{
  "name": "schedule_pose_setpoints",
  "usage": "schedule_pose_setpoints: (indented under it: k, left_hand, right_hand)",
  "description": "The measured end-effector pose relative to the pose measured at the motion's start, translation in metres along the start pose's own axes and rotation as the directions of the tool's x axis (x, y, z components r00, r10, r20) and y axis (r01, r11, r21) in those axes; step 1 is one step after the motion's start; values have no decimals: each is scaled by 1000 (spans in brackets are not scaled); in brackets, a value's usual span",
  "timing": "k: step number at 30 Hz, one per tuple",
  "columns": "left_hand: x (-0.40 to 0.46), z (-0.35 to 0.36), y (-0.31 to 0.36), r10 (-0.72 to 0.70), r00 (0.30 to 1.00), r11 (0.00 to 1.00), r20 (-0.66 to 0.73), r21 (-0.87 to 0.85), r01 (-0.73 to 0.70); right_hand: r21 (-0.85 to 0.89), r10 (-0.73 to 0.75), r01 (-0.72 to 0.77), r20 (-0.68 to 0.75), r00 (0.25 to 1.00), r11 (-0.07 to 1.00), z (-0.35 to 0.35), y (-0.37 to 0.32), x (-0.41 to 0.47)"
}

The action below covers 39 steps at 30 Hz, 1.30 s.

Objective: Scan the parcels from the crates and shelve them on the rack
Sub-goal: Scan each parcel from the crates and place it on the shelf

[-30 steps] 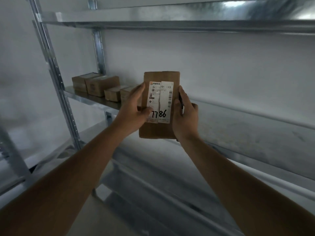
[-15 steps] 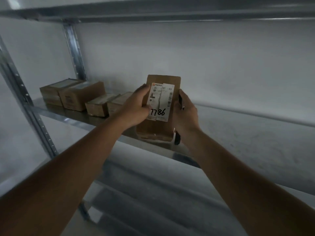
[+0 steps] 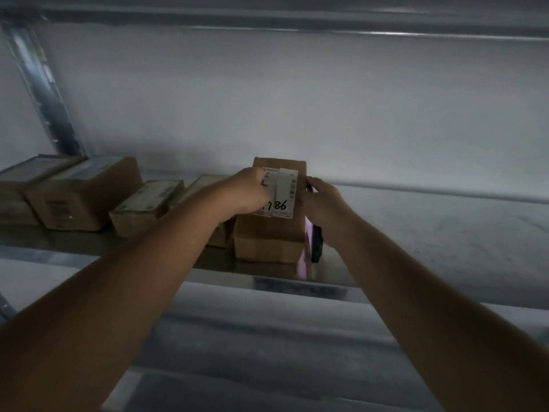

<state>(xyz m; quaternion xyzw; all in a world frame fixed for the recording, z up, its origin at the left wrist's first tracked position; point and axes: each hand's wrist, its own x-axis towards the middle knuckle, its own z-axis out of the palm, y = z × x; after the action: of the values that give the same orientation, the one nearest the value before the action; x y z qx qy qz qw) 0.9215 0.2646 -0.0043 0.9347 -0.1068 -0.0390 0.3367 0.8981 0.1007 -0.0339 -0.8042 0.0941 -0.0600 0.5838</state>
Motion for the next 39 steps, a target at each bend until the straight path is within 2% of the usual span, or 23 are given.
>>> schedule_pose_setpoints:
  k: [4, 9, 14, 19, 22, 25, 31, 33, 39]
  left_hand:
    - [5, 3, 6, -22, 998, 993, 59, 114, 15]
    - [10, 10, 10, -4, 998, 973, 64, 231, -11]
    - [11, 16, 10, 11, 998, 969, 69, 246, -28]
    - [6, 18, 5, 45, 997, 964, 63, 260, -60]
    - [0, 16, 4, 112, 993, 956, 48, 268, -120]
    - [-3, 12, 4, 217, 976, 944, -30, 260, -202]
    - [-21, 16, 12, 407, 905, 896, -126, 247, -369]
    - [-28, 23, 18, 459, 882, 869, -102, 260, -422]
    - [-52, 57, 41, 576, 816, 763, 55, 324, -560]
  right_hand:
    - [-190, 20, -14, 31, 999, 982, -5, -7, 1]
    - [-358, 59, -47, 23, 998, 933, -8, -13, 2]
    - [-397, 110, -91, 25, 994, 913, -9, -13, 8]
    - [-388, 25, -28, -12, 1000, 921, -10, -2, 17]
    - [-368, -38, 9, -72, 997, 930, -15, 1, 16]
    - [-391, -149, 95, -111, 983, 916, -23, 1, 10]
    - [-509, -259, 130, -192, 947, 851, -36, -2, -35]
    - [-569, -276, 108, -217, 936, 815, -40, 4, -55]
    - [-715, -229, -87, -333, 914, 693, -71, 27, -115]
